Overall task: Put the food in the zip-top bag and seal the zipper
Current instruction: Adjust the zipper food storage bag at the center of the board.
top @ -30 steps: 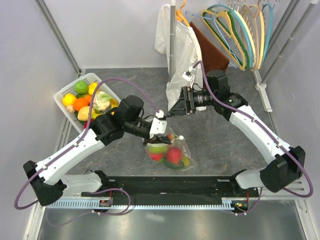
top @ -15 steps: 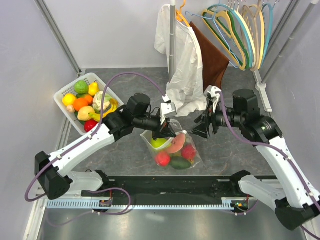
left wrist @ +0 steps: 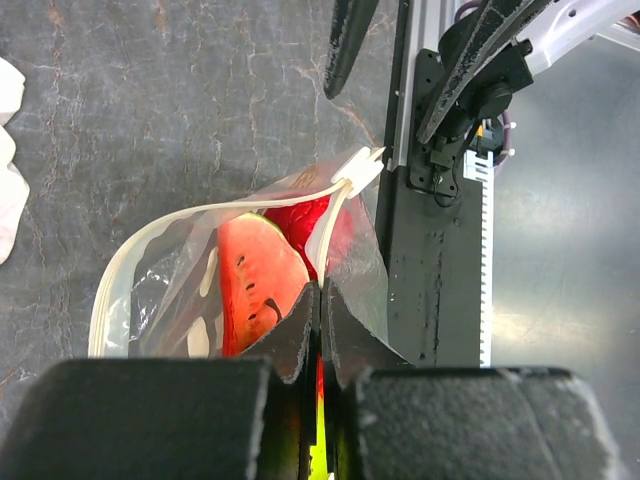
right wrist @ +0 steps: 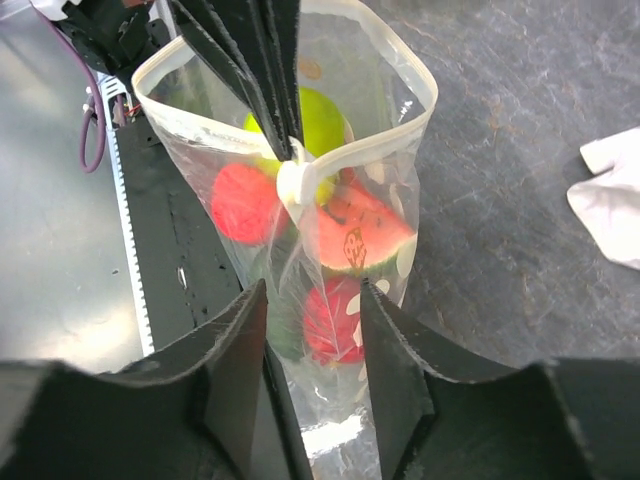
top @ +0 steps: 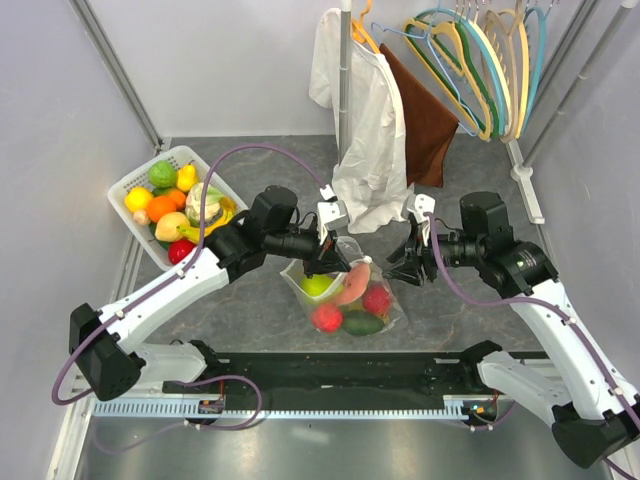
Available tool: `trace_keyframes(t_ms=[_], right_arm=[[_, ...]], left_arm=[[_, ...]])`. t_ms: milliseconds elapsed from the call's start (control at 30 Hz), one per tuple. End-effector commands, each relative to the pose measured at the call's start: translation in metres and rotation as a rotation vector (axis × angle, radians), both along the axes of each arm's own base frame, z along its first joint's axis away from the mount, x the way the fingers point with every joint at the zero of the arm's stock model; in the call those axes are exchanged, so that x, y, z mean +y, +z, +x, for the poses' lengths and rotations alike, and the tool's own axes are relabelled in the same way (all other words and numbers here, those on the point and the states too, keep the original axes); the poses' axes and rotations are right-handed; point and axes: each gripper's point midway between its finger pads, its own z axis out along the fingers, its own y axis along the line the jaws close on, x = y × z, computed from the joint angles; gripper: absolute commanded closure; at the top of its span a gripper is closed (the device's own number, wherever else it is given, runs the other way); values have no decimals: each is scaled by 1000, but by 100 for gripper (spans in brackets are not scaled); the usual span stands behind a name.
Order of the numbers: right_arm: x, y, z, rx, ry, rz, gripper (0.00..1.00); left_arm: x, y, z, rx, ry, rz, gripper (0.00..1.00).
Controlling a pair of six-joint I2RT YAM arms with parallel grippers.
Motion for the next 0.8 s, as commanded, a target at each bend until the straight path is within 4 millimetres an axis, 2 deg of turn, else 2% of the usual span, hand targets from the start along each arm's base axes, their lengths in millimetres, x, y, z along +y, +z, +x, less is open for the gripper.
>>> trace_keyframes(t_ms=[0,67,333,767], right_arm=[[9,14,-7,-99,80,64,54],[10,20,-6,-119,65,84,57],[19,14,0,-131,84,73,59],[27,2,7,-235,117,9,58]], left_arm=[[-7,22,0,-13,-9,-67,98],[-8,22,0,-11,-9,-68,98],[-11,27,-1,0,-17,-91,98],[-13,28,-13,21,-82,-108,98]])
